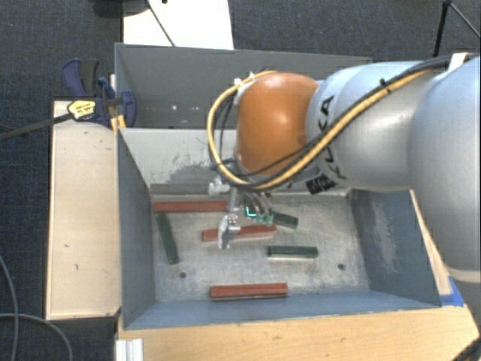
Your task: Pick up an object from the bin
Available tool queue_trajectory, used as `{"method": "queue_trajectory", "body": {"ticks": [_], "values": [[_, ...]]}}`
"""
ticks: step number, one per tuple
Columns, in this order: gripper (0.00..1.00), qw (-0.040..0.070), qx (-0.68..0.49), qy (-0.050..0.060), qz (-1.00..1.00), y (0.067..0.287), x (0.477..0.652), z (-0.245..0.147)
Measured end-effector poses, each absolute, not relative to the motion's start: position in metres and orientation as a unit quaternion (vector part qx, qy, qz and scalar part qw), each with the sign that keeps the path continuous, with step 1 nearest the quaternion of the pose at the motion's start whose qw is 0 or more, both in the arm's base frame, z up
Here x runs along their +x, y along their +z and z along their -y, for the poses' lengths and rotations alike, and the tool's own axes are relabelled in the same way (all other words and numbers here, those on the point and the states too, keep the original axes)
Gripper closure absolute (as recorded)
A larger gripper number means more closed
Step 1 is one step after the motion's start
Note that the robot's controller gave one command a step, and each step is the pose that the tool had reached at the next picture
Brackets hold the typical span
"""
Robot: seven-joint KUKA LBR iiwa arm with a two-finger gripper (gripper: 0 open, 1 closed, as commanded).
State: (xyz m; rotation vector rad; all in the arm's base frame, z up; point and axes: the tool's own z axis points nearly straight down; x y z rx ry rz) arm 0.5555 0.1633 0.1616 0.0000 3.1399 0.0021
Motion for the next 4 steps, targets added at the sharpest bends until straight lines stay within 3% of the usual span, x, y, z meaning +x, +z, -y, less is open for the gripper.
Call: {"method": "queue_trajectory", "body": {"ticks": [1,2,3,4], "values": [[0.00,0.006,0.009,0.002,-1.000,0.123,0.569,-0.145],[1.00,0.013,-0.029,0.004,-0.999,0.081,0.566,-0.133],[0.00,0.004,-0.029,0.003,-1.000,0.077,0.560,-0.133],[0.00,0.004,-0.028,0.003,-1.000,0.077,0.561,-0.133]]}}
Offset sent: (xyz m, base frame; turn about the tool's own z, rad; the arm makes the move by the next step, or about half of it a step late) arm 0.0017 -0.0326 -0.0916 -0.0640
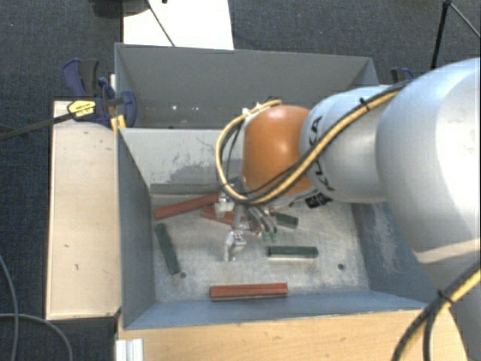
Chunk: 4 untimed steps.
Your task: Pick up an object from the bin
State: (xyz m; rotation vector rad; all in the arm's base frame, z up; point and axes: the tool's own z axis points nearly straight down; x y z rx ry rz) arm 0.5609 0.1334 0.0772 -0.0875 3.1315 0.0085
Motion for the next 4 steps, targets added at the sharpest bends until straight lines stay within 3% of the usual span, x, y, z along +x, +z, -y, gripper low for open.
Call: {"method": "queue_trajectory", "body": {"ticks": [1,2,3,4], "values": [[0.00,0.002,-0.064,0.002,-0.998,0.098,0.573,-0.095],[1.00,0.000,0.001,0.000,-1.000,0.074,0.583,-0.081],[1.00,0.000,0.001,0.000,-1.000,0.074,0.583,-0.081],[1.00,0.002,-0.064,0.000,-0.998,0.224,0.559,-0.103]]}}
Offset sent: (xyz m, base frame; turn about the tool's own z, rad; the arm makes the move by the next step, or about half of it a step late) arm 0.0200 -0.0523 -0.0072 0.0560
